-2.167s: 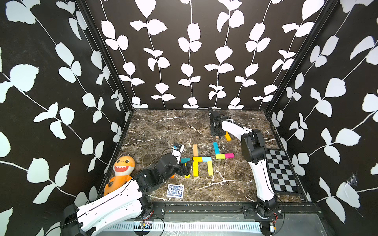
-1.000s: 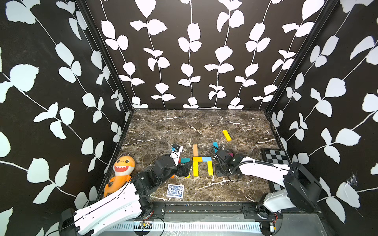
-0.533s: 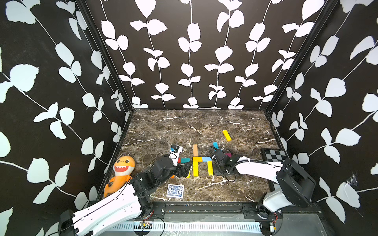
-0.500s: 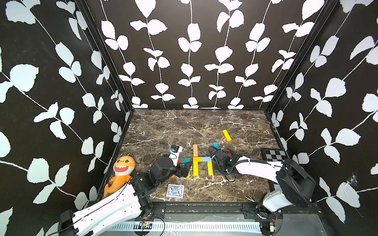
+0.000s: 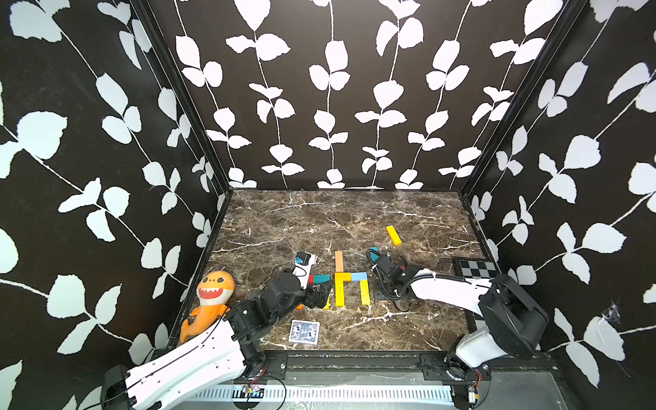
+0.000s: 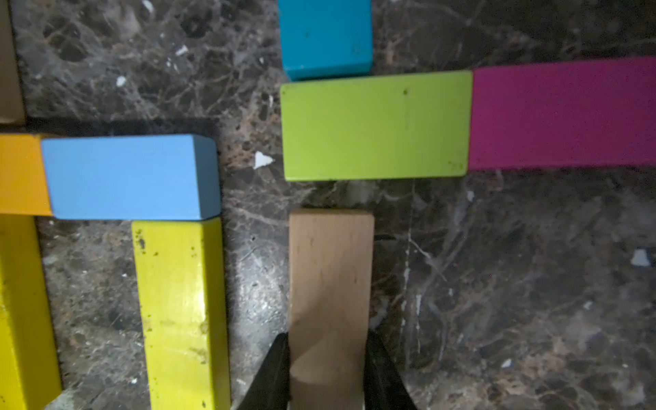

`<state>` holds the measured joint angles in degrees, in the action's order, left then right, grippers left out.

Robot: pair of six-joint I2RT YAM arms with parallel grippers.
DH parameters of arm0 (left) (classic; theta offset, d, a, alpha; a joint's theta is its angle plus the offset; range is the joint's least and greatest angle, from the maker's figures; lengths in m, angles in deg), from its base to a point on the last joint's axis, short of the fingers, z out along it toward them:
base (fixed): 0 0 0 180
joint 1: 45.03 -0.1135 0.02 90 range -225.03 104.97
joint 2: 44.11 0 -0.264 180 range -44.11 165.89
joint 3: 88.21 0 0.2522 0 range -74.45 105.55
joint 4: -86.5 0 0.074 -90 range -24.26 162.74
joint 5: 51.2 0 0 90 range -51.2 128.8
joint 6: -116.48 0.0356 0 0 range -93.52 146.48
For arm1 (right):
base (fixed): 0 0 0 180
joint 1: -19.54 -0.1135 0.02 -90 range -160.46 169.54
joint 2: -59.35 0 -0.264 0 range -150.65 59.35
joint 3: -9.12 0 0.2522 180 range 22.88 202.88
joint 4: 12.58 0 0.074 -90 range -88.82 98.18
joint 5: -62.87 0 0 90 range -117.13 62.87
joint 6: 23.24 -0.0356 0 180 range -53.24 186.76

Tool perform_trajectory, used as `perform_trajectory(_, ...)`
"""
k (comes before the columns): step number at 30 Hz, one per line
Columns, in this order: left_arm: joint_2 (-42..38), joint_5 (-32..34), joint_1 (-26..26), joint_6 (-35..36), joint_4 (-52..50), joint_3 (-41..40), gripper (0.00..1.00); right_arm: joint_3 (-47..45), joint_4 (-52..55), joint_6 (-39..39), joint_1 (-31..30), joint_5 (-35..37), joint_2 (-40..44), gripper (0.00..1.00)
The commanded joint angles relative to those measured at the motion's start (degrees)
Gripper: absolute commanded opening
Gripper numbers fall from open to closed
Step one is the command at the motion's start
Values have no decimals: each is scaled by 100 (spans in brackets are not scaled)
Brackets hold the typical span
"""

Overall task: Assemble the letter h with building blocks
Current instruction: Assemble the building block at the center of the board.

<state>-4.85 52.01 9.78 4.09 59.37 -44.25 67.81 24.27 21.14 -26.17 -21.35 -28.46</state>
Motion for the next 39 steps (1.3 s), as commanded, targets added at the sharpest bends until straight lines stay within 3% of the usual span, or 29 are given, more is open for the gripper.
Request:
perform_trajectory(1, -25, 85, -31, 77, 54, -58, 99, -1, -75, 3, 27, 20, -92, 11)
perform_trajectory(25, -34, 103, -31, 58, 47, -81, 99, 201, 95, 8, 36, 178, -316, 13)
perform_trajectory(39, -9, 103, -31, 55, 58, -93, 99, 191, 93, -96, 36, 162, -303, 37)
